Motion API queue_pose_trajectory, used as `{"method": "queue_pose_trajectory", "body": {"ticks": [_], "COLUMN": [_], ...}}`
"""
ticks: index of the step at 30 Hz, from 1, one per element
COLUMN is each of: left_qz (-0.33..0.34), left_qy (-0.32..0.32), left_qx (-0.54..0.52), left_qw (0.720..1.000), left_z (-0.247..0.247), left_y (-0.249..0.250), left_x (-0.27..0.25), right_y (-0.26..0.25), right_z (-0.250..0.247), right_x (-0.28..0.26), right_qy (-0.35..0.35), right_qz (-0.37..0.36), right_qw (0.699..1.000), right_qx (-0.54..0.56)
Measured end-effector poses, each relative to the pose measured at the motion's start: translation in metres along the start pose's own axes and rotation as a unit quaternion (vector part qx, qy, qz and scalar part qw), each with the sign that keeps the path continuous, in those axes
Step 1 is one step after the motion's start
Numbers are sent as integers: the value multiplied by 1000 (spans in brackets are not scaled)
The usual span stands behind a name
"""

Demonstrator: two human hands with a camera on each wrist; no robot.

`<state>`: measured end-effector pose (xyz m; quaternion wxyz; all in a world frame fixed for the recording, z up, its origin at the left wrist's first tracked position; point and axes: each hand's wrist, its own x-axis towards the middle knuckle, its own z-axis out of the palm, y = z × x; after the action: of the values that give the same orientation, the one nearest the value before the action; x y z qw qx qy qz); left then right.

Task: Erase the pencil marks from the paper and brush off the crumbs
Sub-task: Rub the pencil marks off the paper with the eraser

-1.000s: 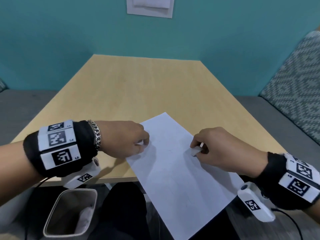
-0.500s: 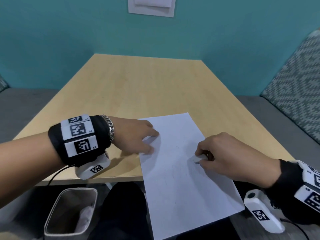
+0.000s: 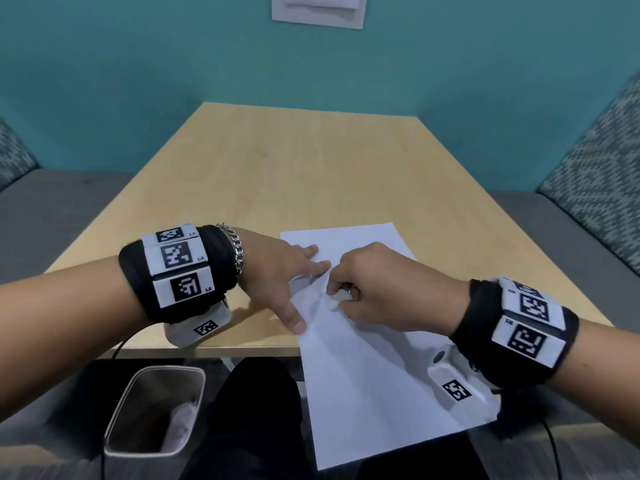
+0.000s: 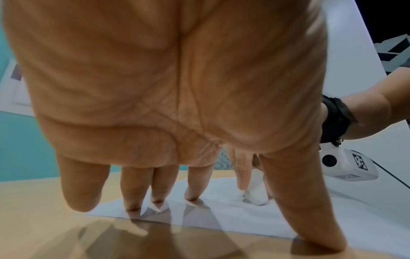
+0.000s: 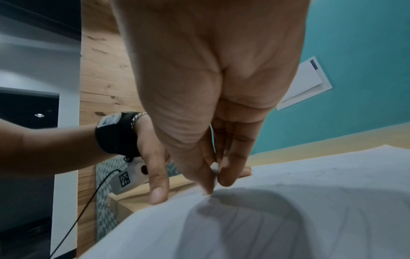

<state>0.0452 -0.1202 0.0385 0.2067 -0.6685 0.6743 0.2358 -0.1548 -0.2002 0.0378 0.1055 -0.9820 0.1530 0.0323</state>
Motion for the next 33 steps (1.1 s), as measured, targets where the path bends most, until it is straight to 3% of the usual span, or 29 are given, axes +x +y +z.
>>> {"method": "queue_pose_trajectory", "body": {"ticks": [6, 10, 15, 19, 24, 29, 33], "left_qz": [-6, -7, -15, -30, -30, -31, -26], "left_qy": [-1, -3, -6, -13, -14, -14, -12], "left_qx": [7, 4, 7, 14, 20, 20, 17], "left_qw": [1000, 1000, 1000, 999, 999, 999, 999], "left_z": [-1, -2, -2, -4, -4, -4, -2], "left_y": [0, -2, -1, 3, 5, 4, 2], "left_x": [2, 4, 5, 3, 2, 3, 5], "right_y": [-2, 3, -11, 1, -16, -2, -17], "right_z": [-5, -7, -4, -7, -1, -6, 0], "right_x": [-2, 0, -11, -9, -18, -16, -20], "right_qy": [-45, -7, -42, -9, -42, -10, -37], "right_qz": [-31, 25, -11, 43, -1, 52, 16], "right_qw": [998, 1000, 999, 998, 999, 997, 998], "right_qx": [14, -13, -9, -46, -35, -47, -47]}}
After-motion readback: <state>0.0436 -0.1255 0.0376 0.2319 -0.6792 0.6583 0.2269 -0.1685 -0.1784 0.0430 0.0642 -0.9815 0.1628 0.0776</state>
